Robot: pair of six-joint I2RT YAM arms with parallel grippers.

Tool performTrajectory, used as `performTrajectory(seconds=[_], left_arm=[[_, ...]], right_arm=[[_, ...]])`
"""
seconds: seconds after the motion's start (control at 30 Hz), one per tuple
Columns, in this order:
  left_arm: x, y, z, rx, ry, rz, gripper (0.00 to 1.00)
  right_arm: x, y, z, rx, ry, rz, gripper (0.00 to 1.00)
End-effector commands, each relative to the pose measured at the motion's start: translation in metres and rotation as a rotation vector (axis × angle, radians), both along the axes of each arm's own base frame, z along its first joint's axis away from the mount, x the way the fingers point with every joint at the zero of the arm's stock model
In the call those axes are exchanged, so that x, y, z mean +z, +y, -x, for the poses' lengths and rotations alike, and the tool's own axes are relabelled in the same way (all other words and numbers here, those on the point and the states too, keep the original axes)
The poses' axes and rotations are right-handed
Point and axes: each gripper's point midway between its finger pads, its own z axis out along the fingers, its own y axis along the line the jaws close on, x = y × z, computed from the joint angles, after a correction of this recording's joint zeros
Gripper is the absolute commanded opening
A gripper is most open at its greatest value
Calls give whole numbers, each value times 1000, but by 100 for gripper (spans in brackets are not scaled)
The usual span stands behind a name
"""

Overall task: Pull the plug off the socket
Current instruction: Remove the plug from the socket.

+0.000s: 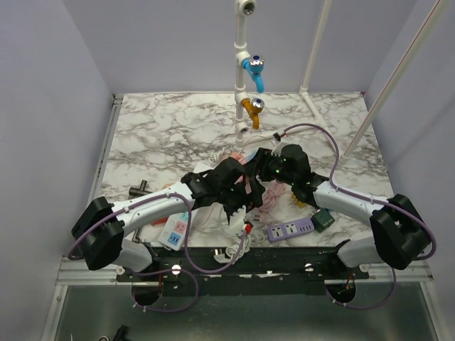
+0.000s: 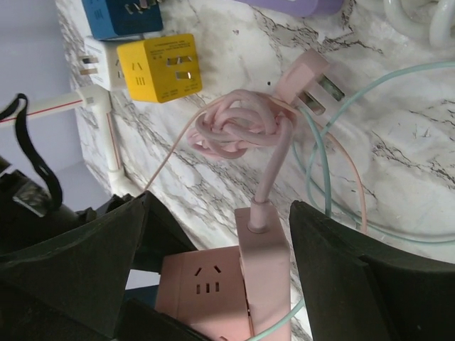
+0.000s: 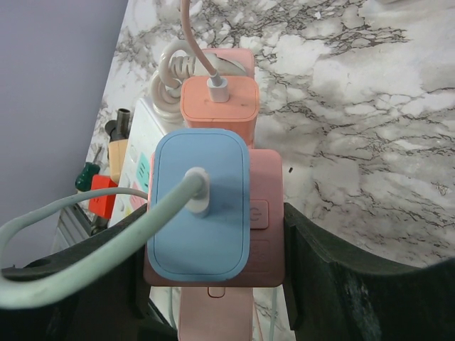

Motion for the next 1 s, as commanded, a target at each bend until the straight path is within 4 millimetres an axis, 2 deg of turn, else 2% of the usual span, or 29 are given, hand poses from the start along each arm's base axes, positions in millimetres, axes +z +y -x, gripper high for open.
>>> performTrajectory(seconds=[0.0,0.33,0.4,0.5,0.57,0.77,0.97], left_arm=[[-8,6,-5,17,-9,-81,84],[-23,14,-30,127,-94,-118,79],[-24,14,-37,158,-127,-98,74],[-26,15,-43,206,-152,-74,56],[-25,16,-46,237,-158,-54,50],[-29,21,-53,311,-136,-62,50],[-19,14,-48,291,-121,-4,49]], right_arm=[[66,8,-4,11,-163,-138,10],[69,7,2,17,-159,-150,9],[69,7,3,18,-159,-153,9],[70,6,4,18,-159,-157,9],[70,6,5,20,-157,-160,8],[73,6,7,21,-158,-167,8],[75,7,7,23,-157,-173,8]])
